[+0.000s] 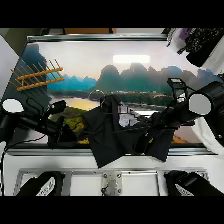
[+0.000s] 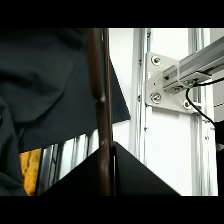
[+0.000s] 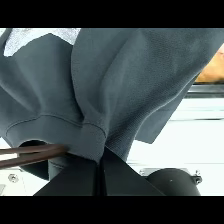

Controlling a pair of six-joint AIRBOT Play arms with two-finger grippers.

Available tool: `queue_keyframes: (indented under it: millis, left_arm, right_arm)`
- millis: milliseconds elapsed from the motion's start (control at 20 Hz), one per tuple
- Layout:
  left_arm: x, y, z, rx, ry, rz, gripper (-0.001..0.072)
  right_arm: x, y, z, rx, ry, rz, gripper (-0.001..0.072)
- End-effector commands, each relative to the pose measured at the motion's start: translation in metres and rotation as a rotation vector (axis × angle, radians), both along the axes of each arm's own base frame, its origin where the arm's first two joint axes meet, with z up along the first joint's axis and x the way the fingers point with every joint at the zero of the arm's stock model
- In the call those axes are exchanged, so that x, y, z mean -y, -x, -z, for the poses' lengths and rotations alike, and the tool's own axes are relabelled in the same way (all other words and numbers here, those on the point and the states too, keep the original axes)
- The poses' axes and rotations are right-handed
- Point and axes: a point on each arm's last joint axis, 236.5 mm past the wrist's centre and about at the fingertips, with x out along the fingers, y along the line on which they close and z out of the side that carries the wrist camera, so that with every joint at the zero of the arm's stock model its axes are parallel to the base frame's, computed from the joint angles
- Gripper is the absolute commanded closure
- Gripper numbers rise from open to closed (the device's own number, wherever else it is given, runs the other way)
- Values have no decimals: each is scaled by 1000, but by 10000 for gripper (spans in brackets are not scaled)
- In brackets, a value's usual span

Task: Fold the clothes and pants, and hang the long-sleeved shirts on hangers.

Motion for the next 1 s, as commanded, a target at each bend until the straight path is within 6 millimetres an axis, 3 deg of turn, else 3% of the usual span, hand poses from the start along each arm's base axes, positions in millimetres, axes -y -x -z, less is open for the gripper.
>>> queue_keyframes:
  millis: [0,400,600,800,950]
  left_arm:
    - [0,13,5,10,-6,-22,696]
    - [3,10,11,36,-11,-65,696]
    - [19,13,15,63,-22,-17,696]
    - [27,-8,19,123,-39,-88,695]
    - [27,-6,19,114,-38,-80,696]
  right_arm:
    - [0,0,0,1,-2,10,695]
    - [0,0,0,0,-2,11,695]
    - [0,0,0,0,-2,10,695]
    - [1,1,0,-4,0,10,696]
    - [1,1,-1,-2,0,9,696]
